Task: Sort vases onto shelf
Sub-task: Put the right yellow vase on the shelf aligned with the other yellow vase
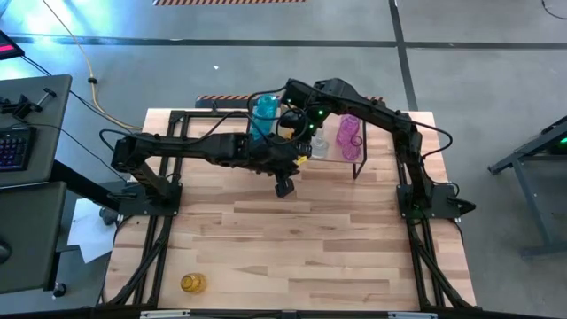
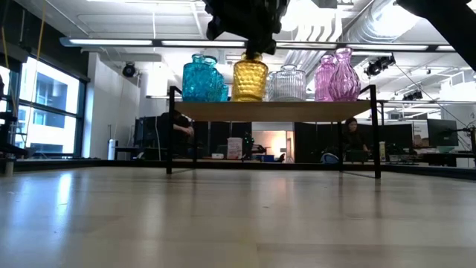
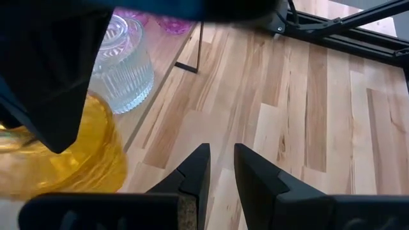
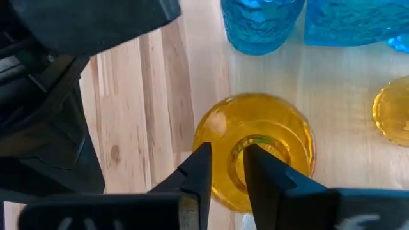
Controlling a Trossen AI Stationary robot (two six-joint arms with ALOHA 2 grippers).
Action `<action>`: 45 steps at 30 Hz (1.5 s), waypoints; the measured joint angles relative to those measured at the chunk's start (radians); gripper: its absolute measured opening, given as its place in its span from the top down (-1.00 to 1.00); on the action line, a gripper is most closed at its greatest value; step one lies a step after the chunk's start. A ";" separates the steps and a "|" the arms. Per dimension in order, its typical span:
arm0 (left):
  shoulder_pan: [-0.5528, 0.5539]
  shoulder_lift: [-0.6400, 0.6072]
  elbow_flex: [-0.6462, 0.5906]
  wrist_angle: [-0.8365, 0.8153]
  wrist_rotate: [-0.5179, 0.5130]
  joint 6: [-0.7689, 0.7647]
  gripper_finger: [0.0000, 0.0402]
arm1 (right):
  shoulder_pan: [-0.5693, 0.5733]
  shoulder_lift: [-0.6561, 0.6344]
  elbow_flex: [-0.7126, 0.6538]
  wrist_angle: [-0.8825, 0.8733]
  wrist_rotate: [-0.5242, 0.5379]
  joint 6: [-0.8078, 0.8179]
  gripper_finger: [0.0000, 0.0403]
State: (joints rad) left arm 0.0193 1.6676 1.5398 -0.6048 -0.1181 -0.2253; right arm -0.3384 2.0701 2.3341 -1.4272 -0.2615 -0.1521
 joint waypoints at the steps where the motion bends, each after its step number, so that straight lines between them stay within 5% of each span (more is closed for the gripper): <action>1: 0.000 0.000 0.000 0.000 0.000 0.000 0.69 | -0.001 0.000 0.000 0.000 0.000 0.003 0.66; 45: -0.011 -0.005 0.000 -0.007 0.006 0.018 0.69 | -0.009 -0.051 0.023 0.108 0.105 0.021 0.60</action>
State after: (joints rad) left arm 0.0088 1.6622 1.5394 -0.6119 -0.1124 -0.2073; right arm -0.3469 2.0189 2.3566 -1.3191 -0.1564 -0.1312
